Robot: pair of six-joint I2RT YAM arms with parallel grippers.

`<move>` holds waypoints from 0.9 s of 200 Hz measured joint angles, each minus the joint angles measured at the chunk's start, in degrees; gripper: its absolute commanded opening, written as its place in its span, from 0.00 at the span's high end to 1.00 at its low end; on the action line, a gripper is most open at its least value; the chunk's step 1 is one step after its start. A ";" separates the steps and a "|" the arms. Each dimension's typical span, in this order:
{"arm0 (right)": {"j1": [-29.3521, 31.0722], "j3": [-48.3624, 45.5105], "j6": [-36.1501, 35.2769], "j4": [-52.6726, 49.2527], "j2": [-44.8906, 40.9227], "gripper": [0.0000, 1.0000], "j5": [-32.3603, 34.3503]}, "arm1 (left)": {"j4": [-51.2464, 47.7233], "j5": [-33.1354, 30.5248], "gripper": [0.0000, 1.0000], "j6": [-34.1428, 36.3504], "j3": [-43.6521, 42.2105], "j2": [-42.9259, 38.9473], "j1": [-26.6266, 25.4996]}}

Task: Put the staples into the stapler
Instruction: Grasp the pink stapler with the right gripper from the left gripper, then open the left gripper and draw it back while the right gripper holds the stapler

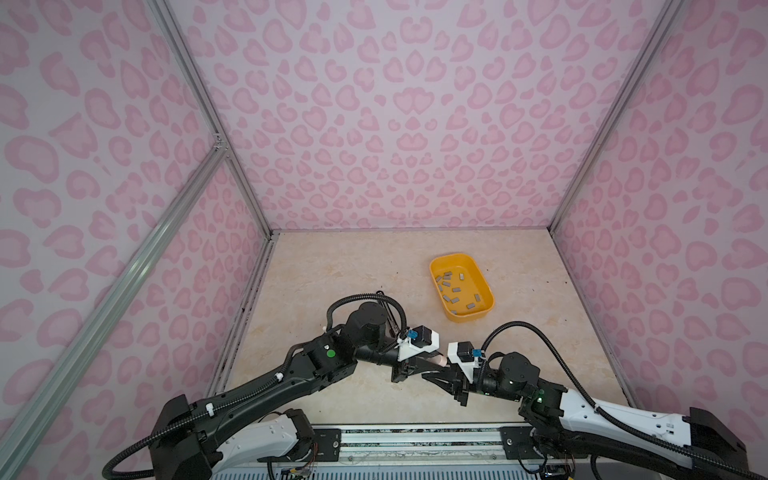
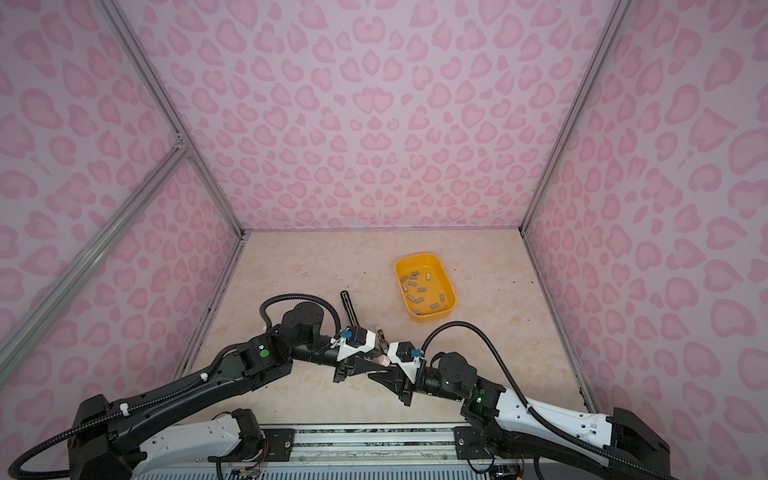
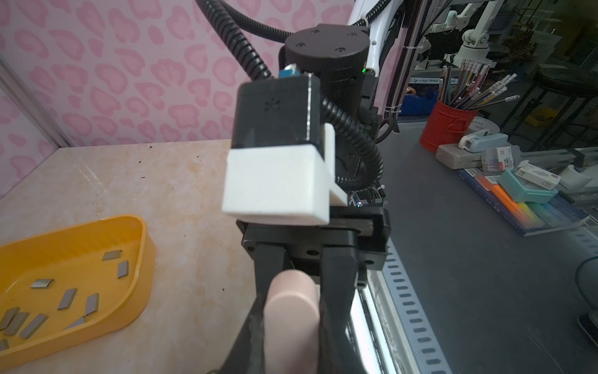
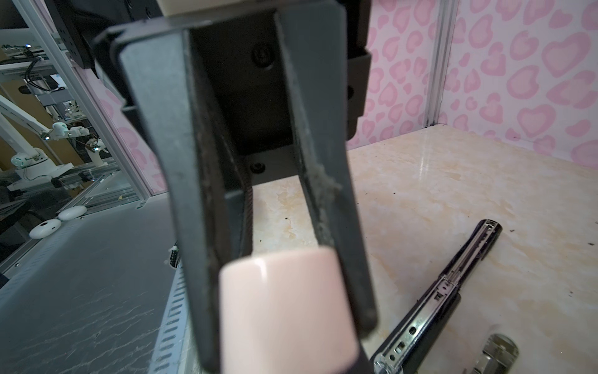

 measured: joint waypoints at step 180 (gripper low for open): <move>-5.09 15.13 17.14 -34.53 14.01 0.94 35.26 | 0.68 -66.07 0.02 -30.36 -21.24 -28.13 11.23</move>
